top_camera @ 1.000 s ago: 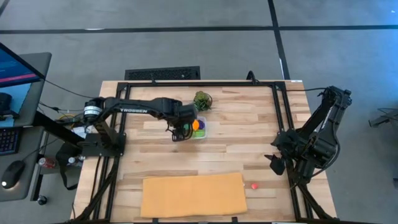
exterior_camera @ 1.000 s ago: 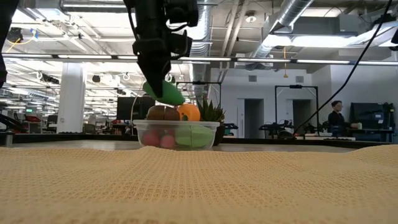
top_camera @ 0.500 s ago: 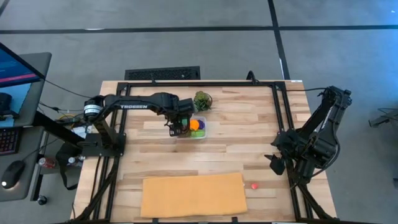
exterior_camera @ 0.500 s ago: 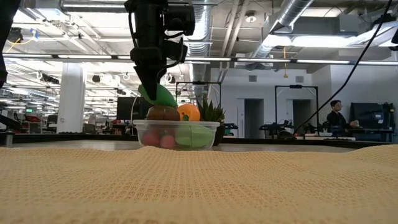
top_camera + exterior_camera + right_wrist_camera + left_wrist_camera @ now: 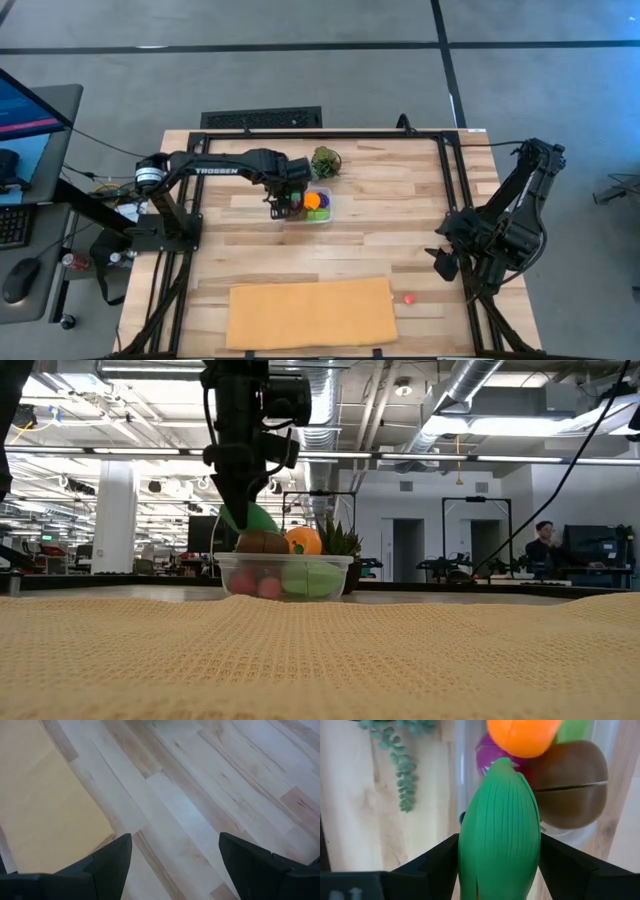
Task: Pick and placing Produce into tupperware
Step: Put the green corn into the transparent bin
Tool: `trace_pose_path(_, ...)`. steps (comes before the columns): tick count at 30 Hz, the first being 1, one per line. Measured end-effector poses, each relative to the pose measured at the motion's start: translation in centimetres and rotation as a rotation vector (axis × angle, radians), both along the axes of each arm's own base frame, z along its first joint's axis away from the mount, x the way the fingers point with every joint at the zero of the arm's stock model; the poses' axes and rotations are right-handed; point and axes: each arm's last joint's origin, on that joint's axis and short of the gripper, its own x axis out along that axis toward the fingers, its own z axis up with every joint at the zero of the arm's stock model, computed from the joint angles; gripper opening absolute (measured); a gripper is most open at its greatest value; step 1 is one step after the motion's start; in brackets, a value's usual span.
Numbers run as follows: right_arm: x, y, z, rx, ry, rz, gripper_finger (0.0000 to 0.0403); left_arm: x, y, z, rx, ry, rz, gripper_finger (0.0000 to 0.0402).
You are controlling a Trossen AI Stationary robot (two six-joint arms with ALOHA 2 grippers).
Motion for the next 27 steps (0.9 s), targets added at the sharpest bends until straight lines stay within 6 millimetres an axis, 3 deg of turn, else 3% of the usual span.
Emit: trace_pose_path(27,0.04,-0.03,0.03,-0.008,-0.021,-0.008,0.0291,0.71,0.28,-0.1,0.034,-0.072,-0.045,0.0235)
